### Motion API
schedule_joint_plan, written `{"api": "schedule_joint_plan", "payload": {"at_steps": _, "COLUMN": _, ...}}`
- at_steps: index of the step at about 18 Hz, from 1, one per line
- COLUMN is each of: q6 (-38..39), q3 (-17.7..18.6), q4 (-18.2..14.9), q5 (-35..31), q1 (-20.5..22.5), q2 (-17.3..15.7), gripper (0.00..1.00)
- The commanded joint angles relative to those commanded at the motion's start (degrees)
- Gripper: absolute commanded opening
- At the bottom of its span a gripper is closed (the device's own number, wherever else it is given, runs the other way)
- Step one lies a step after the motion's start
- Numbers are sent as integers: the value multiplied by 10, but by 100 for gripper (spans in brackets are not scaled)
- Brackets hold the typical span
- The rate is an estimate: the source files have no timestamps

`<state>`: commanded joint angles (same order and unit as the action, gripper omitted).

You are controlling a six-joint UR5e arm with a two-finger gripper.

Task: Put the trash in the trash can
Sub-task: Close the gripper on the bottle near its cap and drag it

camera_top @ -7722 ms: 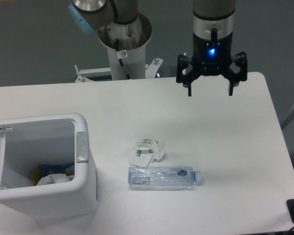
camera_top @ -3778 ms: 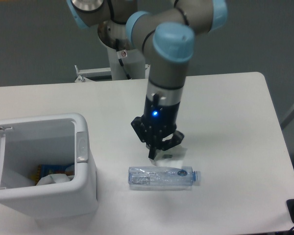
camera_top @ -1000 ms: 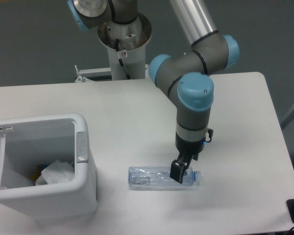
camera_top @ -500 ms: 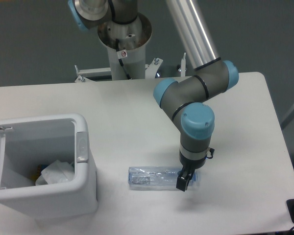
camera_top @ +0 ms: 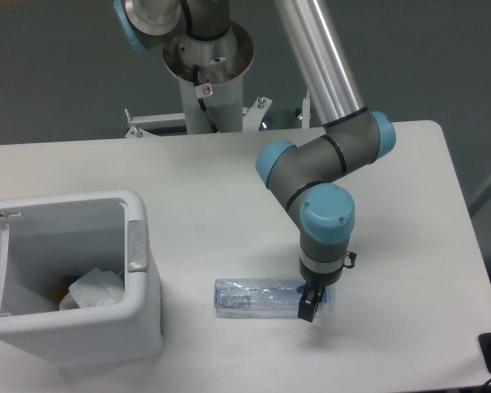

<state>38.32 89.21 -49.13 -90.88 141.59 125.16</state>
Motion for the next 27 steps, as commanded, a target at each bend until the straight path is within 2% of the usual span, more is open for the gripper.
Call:
{"api": "schedule_joint_plan", "payload": {"at_steps": 4, "q6": 1, "q3": 3, "q4": 0, "q5": 0, "q1": -2, "q2": 0, "gripper": 100}}
{"api": "schedule_joint_plan", "payload": {"at_steps": 10, "q6": 1, "q3": -4, "q4": 0, "q5": 0, "q1": -9, "q2": 11, "gripper": 91}}
{"api": "schedule_joint_plan", "payload": {"at_steps": 11, "q6": 1, "q3": -2, "q4": 0, "q5": 0, "q1": -9, "q2": 11, "gripper": 86}}
{"api": "schedule_joint_plan", "payload": {"at_steps": 13, "q6": 0, "q3": -2, "q4": 0, "q5": 0, "q1": -9, "q2": 11, "gripper": 85}}
{"api": "schedule_joint_plan", "payload": {"at_steps": 21, "q6": -1, "q3": -7, "q4": 0, "q5": -2, "q1": -9, "q2": 11, "gripper": 70}}
{"api": "schedule_joint_plan", "payload": {"at_steps": 27, "q6": -5, "q3": -7, "q4": -1, "q5": -2, "q1": -9, "q2": 11, "gripper": 64}}
